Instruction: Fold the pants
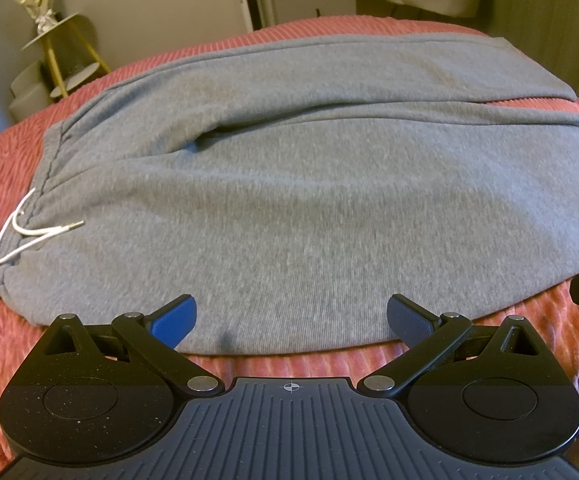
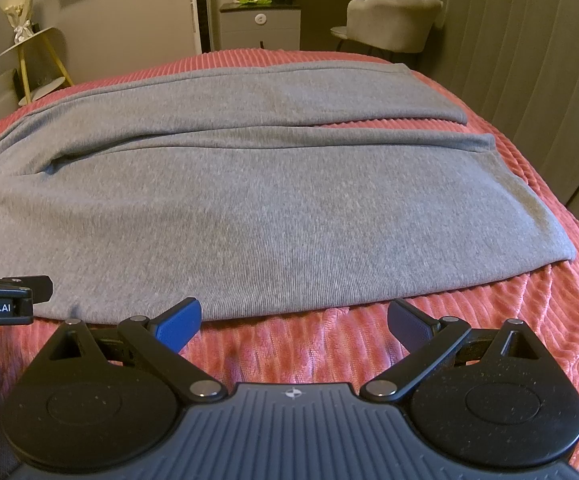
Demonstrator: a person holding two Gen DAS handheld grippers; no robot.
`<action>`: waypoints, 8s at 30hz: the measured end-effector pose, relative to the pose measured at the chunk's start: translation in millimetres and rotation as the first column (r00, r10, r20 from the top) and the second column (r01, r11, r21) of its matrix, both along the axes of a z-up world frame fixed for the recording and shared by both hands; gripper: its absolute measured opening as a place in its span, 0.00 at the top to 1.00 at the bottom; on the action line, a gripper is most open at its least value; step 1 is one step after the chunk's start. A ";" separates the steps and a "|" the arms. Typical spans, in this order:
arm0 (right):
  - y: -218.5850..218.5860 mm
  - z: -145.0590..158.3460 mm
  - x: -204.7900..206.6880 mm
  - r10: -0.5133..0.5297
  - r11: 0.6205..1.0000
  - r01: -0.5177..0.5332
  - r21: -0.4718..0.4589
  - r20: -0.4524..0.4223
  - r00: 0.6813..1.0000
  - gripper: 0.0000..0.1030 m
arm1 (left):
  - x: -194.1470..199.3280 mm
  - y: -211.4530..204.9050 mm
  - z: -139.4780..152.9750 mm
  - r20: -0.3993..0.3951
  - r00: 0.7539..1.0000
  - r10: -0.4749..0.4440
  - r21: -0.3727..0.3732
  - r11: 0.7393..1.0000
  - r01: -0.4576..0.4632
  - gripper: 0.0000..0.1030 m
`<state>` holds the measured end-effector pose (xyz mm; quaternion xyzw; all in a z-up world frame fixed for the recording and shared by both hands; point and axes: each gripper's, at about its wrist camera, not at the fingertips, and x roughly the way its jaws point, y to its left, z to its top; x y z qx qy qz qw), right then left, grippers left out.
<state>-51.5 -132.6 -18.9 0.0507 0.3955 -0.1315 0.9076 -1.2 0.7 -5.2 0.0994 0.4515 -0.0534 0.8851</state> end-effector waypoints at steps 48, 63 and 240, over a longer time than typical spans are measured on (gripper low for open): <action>-10.9 8.2 16.8 0.018 0.997 -0.020 0.076 0.023 1.000 0.03 | 20.6 11.8 5.8 0.015 0.999 0.039 -0.007 0.999 -0.039 0.00; -109.4 37.7 279.6 -0.067 0.962 0.096 0.255 -0.120 0.990 0.03 | 147.8 71.2 14.7 0.146 0.846 0.513 -0.137 0.857 -0.497 0.00; -94.8 -86.3 118.1 0.039 0.973 -0.084 0.213 0.207 0.978 0.02 | 249.2 135.9 -53.8 -0.221 0.968 0.118 -0.502 0.837 -0.217 0.48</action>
